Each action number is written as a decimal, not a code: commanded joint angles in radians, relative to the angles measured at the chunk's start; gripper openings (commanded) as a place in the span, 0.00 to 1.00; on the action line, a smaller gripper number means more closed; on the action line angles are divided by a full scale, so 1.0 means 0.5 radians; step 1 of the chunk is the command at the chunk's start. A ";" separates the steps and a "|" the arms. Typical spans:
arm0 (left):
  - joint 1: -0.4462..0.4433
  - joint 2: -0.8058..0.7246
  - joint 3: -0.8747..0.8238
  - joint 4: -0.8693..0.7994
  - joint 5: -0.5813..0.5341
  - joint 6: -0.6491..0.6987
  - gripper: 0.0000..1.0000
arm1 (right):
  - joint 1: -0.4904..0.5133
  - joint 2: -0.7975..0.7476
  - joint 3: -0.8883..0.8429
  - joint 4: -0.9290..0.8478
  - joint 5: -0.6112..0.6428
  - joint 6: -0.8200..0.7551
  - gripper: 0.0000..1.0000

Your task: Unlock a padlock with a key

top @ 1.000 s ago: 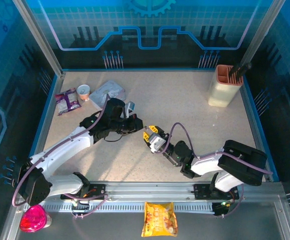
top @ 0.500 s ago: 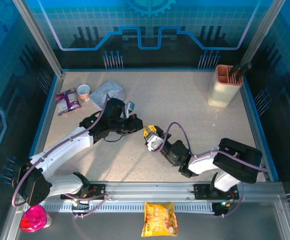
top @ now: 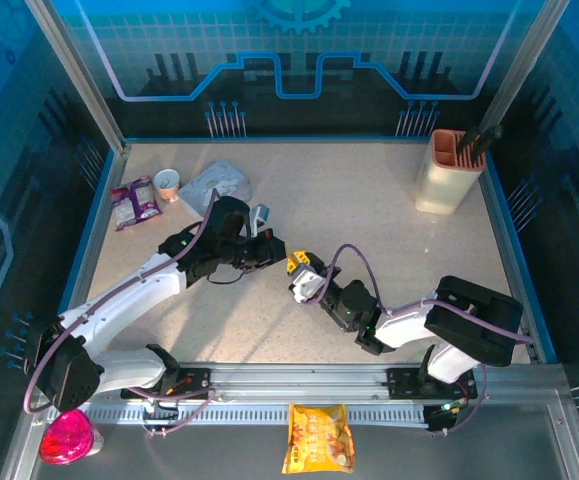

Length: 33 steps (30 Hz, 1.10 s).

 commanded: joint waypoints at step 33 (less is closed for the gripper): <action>0.093 -0.275 -0.250 0.527 -0.060 0.586 0.46 | -0.207 -0.741 -0.088 -0.950 -0.476 1.043 0.00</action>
